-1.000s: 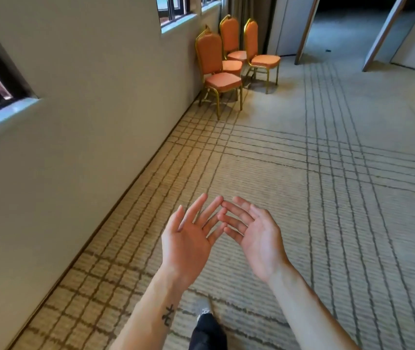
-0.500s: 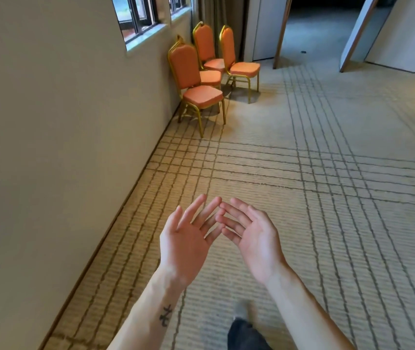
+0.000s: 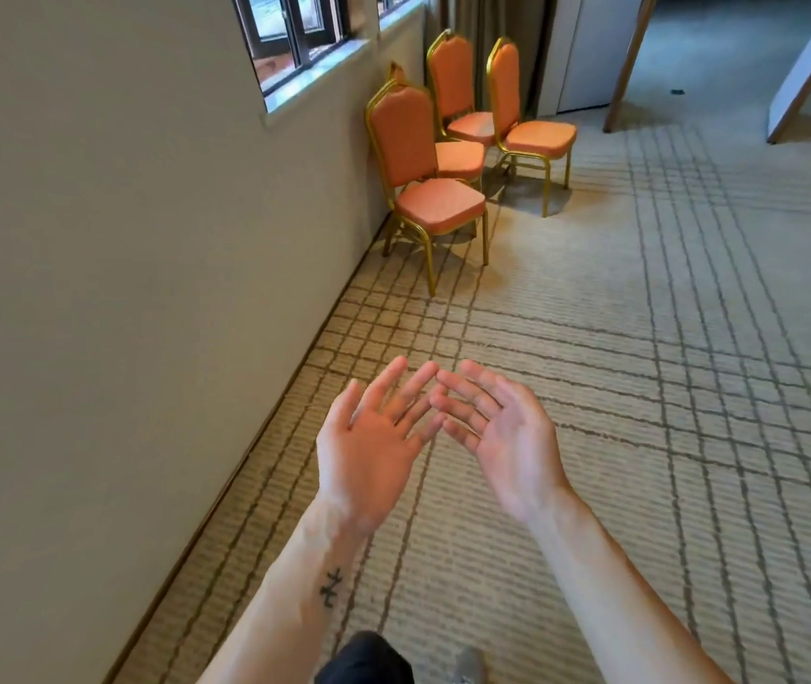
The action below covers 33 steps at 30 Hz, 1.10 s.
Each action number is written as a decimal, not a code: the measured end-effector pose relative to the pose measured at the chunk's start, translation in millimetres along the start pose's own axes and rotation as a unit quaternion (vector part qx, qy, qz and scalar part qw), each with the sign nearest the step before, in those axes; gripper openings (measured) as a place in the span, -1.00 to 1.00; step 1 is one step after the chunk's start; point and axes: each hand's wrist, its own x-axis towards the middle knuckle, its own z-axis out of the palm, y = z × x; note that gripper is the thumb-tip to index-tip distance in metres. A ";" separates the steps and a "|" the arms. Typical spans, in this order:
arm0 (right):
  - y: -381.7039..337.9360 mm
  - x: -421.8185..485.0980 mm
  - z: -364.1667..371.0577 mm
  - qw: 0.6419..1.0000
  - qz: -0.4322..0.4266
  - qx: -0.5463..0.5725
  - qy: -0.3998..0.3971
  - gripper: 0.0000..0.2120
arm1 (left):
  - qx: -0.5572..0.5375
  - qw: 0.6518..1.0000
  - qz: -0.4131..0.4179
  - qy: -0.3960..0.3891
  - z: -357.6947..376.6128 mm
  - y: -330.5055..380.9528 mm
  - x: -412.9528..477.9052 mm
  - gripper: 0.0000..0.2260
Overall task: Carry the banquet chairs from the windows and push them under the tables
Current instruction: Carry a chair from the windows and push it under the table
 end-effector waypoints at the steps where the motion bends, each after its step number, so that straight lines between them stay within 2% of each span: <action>1: -7.2 21.6 2.9 1.000 0.001 0.006 -0.002 -0.56 | -0.006 1.000 0.002 0.001 1.5 7.1 20.7 -0.50; 8: -32.6 189.6 17.0 1.000 0.004 -0.016 0.018 -0.57 | -0.009 0.999 -0.004 0.033 -6.4 64.1 179.8 -0.51; 13: -42.5 332.0 52.3 0.999 0.007 -0.010 0.040 -0.58 | -0.012 0.999 -0.014 0.049 -26.6 132.1 313.3 -0.50; 22: -96.9 515.1 114.9 0.999 -0.017 -0.003 0.050 -0.59 | 0.027 0.999 -0.006 0.035 -3.3 246.2 497.0 -0.51; 33: -153.7 801.8 117.9 0.998 0.003 -0.006 0.056 -0.58 | 0.015 0.998 -0.005 0.062 12.4 322.1 761.0 -0.50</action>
